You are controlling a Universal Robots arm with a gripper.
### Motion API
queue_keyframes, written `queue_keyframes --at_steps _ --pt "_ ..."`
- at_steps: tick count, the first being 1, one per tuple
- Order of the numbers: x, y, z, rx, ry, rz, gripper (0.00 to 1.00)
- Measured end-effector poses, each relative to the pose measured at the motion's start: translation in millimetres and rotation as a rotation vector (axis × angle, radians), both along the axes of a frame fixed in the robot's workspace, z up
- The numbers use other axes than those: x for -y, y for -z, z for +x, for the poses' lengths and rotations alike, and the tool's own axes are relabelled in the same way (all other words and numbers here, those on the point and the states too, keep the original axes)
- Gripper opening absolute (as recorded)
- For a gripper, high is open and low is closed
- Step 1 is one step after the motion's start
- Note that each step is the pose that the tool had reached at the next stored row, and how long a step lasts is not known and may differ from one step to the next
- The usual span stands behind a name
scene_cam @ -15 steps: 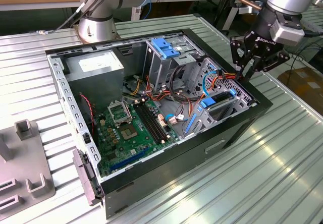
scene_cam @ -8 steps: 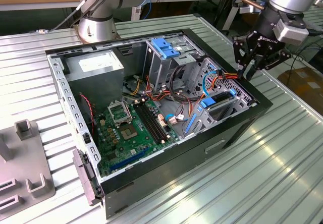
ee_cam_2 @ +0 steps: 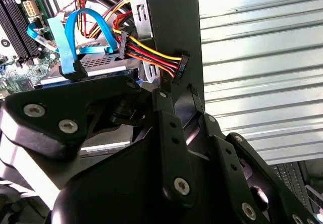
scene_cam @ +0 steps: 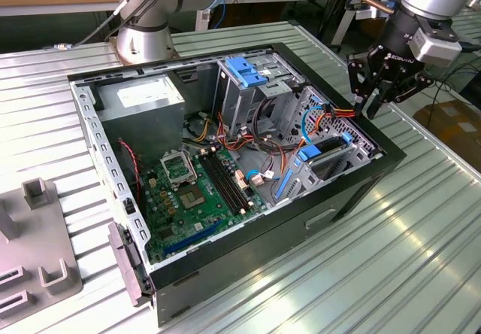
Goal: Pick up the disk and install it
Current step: 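Insert the first disk wire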
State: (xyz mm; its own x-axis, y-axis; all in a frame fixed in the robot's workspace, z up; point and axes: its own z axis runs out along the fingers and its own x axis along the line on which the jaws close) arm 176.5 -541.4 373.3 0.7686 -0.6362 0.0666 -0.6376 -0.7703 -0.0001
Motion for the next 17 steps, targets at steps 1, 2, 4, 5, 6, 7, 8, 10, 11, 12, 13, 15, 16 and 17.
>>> queue_keyframes --at_steps 1,2,4,5,6,7,8,10,11,12,13,15,16,17 --pt "0.0 0.0 0.0 0.0000 0.000 0.0000 0.31" --pt "0.0 0.0 0.0 0.0000 0.000 0.0000 0.31" --pt "0.0 0.0 0.0 0.0000 0.000 0.0000 0.31" --pt "0.0 0.0 0.0 0.0000 -0.001 0.0000 0.31" --pt "0.0 0.0 0.0 0.0000 -0.001 0.0000 0.31" --pt "0.0 0.0 0.0 0.0000 -0.002 0.0001 0.31" --pt "0.0 0.0 0.0 0.0000 -0.003 0.0000 0.31" --pt "0.0 0.0 0.0 -0.0001 -0.005 0.0000 0.31" --pt "0.0 0.0 0.0 0.0000 -0.006 0.0000 0.31" --pt "0.0 0.0 0.0 0.0000 -0.007 0.0000 0.31" --pt "0.0 0.0 0.0 0.0000 -0.010 0.0001 0.31" --pt "0.0 0.0 0.0 0.0000 -0.013 0.0000 0.31" --pt "0.0 0.1 0.0 0.0000 -0.014 0.0001 0.31" --pt "0.0 0.0 0.0 0.0000 -0.015 0.0001 0.31"
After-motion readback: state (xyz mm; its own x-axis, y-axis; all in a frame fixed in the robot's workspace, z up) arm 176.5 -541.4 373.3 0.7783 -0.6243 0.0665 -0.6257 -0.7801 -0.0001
